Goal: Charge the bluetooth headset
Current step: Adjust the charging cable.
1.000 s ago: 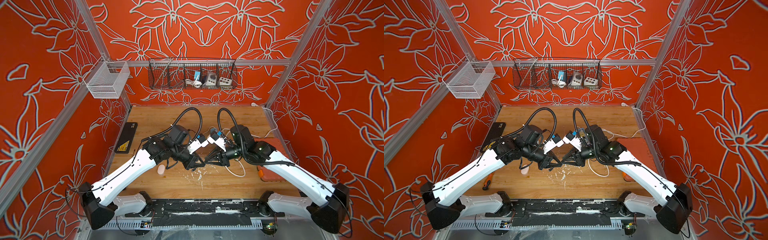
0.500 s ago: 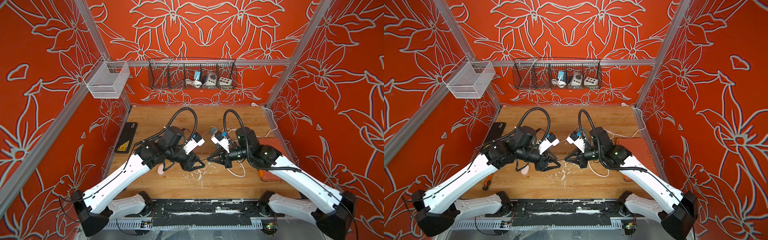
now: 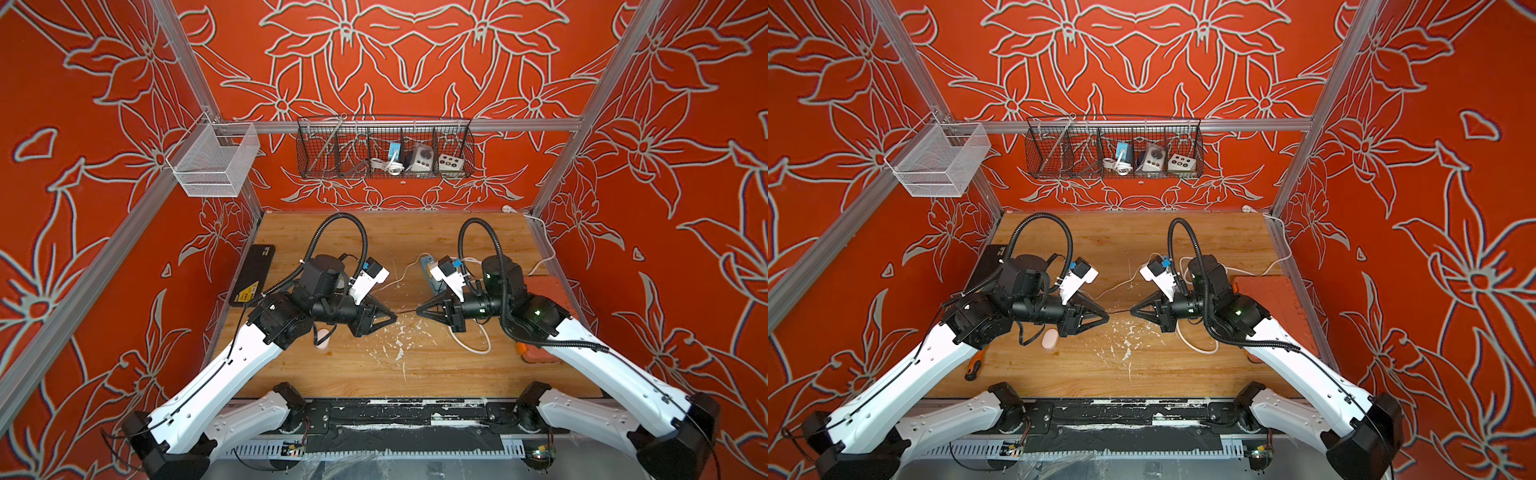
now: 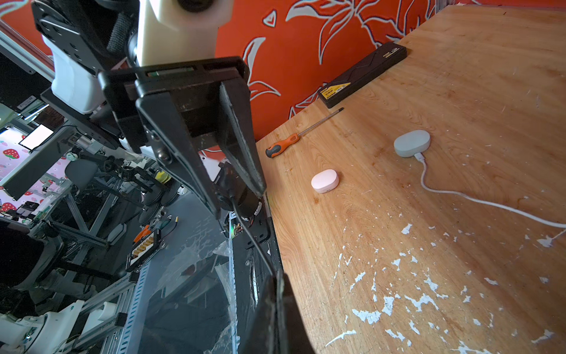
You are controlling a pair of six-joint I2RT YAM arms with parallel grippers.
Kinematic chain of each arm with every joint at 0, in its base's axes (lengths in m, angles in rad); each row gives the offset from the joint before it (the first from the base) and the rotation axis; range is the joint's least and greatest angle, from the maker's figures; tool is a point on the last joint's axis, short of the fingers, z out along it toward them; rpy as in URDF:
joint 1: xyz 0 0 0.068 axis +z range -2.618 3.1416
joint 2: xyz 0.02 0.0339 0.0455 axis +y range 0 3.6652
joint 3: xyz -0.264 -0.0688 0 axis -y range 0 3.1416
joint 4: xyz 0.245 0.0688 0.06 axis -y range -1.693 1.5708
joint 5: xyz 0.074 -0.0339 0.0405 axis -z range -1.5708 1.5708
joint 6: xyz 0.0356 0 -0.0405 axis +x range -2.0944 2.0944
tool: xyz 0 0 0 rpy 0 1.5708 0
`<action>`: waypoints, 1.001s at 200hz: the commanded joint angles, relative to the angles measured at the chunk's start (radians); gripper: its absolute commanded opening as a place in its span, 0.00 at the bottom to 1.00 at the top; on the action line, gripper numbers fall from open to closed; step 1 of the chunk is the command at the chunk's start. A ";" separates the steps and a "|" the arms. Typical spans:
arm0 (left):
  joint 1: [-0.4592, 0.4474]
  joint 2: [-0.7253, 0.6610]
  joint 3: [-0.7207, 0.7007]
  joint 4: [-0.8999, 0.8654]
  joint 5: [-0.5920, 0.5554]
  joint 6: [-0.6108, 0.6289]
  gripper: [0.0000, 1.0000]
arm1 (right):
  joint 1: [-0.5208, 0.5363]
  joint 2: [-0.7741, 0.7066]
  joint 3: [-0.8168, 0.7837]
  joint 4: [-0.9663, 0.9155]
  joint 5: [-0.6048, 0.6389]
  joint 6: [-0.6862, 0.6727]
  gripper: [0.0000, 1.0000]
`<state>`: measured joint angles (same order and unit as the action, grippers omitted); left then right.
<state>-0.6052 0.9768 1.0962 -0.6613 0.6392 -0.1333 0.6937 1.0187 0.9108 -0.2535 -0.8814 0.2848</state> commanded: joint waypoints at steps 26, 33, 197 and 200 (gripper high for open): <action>0.029 -0.031 -0.001 0.032 0.037 -0.009 0.22 | -0.003 -0.021 -0.019 0.020 -0.023 0.005 0.00; 0.031 -0.031 -0.001 0.030 0.040 -0.009 0.17 | -0.004 -0.019 -0.018 0.022 -0.024 0.005 0.00; 0.033 -0.013 -0.027 0.114 0.172 -0.084 0.00 | 0.024 0.018 0.053 0.100 -0.039 0.052 0.48; 0.033 -0.012 -0.028 0.117 0.174 -0.087 0.00 | 0.027 0.022 0.055 0.108 -0.042 0.053 0.48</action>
<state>-0.5758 0.9585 1.0801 -0.6006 0.7498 -0.1860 0.7002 1.0222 0.9234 -0.2241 -0.8917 0.3248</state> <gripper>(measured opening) 0.048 0.470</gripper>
